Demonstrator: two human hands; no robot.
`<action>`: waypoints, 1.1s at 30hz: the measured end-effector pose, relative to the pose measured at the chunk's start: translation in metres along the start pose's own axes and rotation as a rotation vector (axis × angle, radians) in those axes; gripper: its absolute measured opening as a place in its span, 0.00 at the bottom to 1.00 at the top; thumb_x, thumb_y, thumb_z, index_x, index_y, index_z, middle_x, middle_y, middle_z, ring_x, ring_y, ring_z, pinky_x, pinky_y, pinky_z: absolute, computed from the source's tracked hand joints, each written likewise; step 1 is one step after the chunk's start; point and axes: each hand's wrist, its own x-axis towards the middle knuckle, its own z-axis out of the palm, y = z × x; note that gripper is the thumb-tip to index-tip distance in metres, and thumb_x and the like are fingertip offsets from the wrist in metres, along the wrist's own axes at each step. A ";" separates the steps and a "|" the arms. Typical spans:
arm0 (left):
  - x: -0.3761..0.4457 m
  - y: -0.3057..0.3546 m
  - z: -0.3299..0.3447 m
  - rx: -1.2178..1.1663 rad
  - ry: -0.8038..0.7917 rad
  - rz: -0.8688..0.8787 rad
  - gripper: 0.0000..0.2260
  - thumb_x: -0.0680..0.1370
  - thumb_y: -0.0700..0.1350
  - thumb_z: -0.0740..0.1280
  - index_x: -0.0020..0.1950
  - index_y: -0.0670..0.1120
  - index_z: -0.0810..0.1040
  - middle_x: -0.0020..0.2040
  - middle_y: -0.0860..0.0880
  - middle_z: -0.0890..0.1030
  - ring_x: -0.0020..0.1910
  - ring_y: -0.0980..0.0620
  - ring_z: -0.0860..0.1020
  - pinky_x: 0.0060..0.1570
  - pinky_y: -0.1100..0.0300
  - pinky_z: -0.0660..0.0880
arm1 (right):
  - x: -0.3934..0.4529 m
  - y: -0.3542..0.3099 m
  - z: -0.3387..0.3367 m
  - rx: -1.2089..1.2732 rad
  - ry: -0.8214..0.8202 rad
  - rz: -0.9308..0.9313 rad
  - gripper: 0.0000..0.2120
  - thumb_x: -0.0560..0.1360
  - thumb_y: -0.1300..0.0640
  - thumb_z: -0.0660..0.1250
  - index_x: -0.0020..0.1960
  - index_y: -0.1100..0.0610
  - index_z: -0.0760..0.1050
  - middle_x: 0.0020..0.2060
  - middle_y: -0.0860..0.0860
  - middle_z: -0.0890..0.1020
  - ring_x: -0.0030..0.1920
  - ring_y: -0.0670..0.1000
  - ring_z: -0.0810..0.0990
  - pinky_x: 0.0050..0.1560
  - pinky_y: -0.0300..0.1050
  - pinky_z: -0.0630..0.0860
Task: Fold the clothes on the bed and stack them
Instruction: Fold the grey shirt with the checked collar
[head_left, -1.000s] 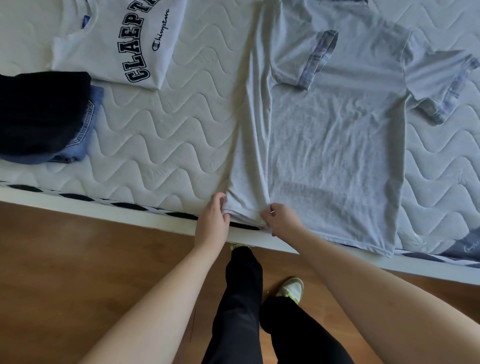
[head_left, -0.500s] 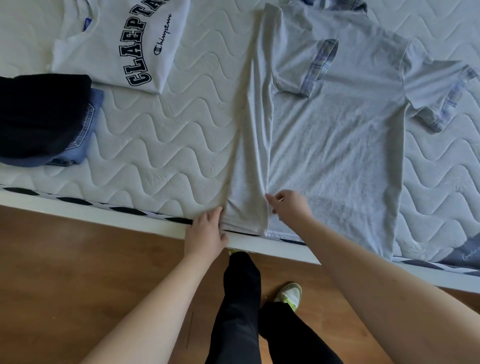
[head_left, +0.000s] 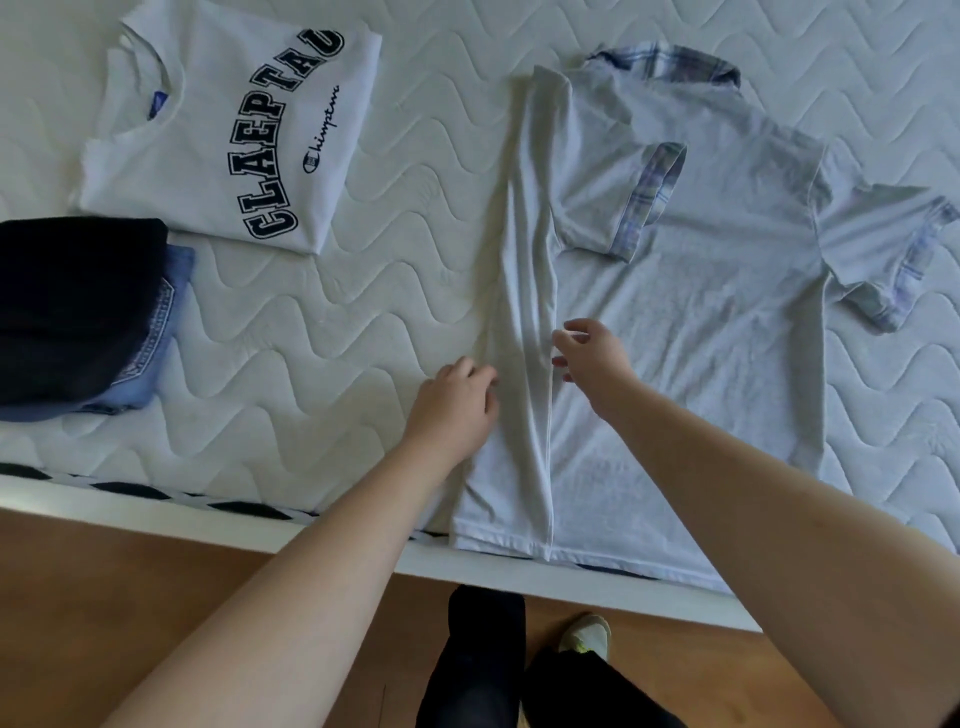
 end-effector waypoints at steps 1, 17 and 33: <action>0.009 -0.001 -0.004 -0.001 -0.001 0.022 0.15 0.79 0.45 0.60 0.66 0.47 0.74 0.60 0.45 0.75 0.59 0.42 0.74 0.56 0.49 0.72 | 0.006 -0.003 -0.001 0.034 0.020 0.010 0.20 0.78 0.53 0.65 0.68 0.57 0.70 0.49 0.48 0.81 0.48 0.53 0.83 0.53 0.52 0.80; 0.172 0.023 -0.030 0.258 -0.038 0.071 0.30 0.78 0.58 0.65 0.77 0.56 0.59 0.80 0.50 0.39 0.79 0.48 0.45 0.74 0.46 0.51 | 0.133 -0.088 -0.066 0.297 0.198 0.142 0.13 0.73 0.49 0.71 0.52 0.56 0.76 0.42 0.48 0.80 0.39 0.47 0.79 0.34 0.40 0.72; 0.215 0.058 -0.014 0.346 -0.101 0.135 0.32 0.80 0.59 0.55 0.80 0.53 0.46 0.81 0.49 0.43 0.79 0.49 0.42 0.76 0.50 0.43 | 0.137 -0.062 -0.106 0.098 0.257 0.014 0.10 0.76 0.51 0.69 0.50 0.55 0.72 0.40 0.46 0.78 0.43 0.49 0.79 0.38 0.43 0.74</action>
